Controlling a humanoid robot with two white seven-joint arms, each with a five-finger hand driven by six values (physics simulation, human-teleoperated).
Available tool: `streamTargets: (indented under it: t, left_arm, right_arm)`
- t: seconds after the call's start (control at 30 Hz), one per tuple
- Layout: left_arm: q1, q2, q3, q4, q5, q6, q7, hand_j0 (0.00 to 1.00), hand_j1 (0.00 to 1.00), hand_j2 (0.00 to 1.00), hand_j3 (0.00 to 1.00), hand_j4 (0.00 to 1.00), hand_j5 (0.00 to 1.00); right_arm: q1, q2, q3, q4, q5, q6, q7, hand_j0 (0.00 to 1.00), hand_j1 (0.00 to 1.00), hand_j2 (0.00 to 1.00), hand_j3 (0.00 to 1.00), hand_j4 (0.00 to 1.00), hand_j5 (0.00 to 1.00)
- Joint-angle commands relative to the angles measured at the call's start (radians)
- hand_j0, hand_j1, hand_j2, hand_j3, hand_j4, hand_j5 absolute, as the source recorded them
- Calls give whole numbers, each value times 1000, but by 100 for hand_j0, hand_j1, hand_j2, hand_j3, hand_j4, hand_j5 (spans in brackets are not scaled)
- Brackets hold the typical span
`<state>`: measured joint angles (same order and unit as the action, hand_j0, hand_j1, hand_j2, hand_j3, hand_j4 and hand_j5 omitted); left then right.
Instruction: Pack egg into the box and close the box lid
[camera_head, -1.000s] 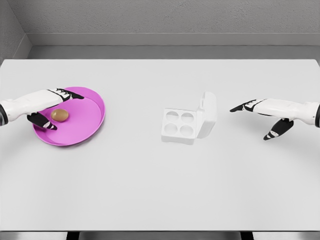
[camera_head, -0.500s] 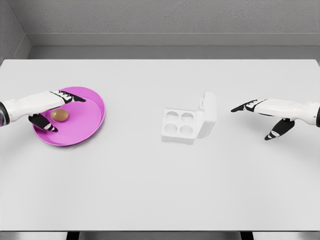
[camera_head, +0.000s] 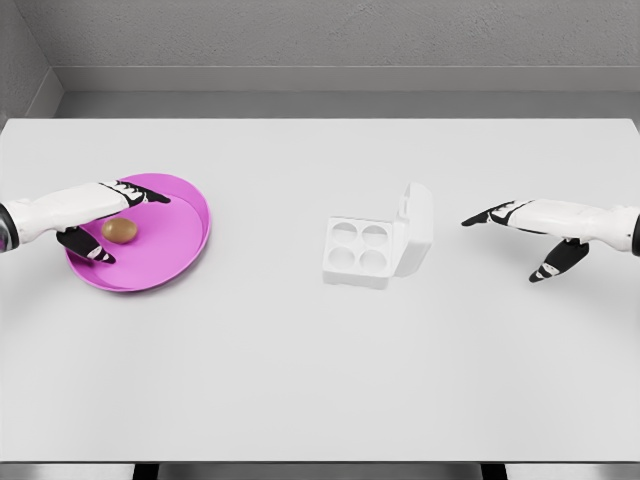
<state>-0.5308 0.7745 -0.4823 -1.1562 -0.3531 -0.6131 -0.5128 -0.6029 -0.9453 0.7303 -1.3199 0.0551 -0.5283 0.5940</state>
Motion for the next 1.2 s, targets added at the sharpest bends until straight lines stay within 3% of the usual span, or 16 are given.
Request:
streamTargets:
  t: [0.0, 0.3, 0.63, 1.17]
  left_arm:
    - [0, -1, 1, 1, 6, 2, 0, 100, 100, 100, 100, 100, 100]
    - [2, -4, 1, 1, 5, 2, 2, 99, 99, 99, 99, 99, 99]
    - [3, -1, -1, 0, 11, 2, -3, 87, 87, 87, 87, 87, 87]
    - [2, 6, 1, 33, 14, 2, 0, 87, 87, 87, 87, 87, 87]
  right_arm:
    - [0, -1, 0, -2, -6, 2, 0, 100, 100, 100, 100, 100, 100]
    - [0, -7, 1, -4, -6, -25, 0, 100, 100, 100, 100, 100, 100]
    - [2, -7, 1, -1, -6, -58, 0, 100, 100, 100, 100, 100, 100]
    - [2, -13, 1, -1, -6, -58, 0, 100, 100, 100, 100, 100, 100]
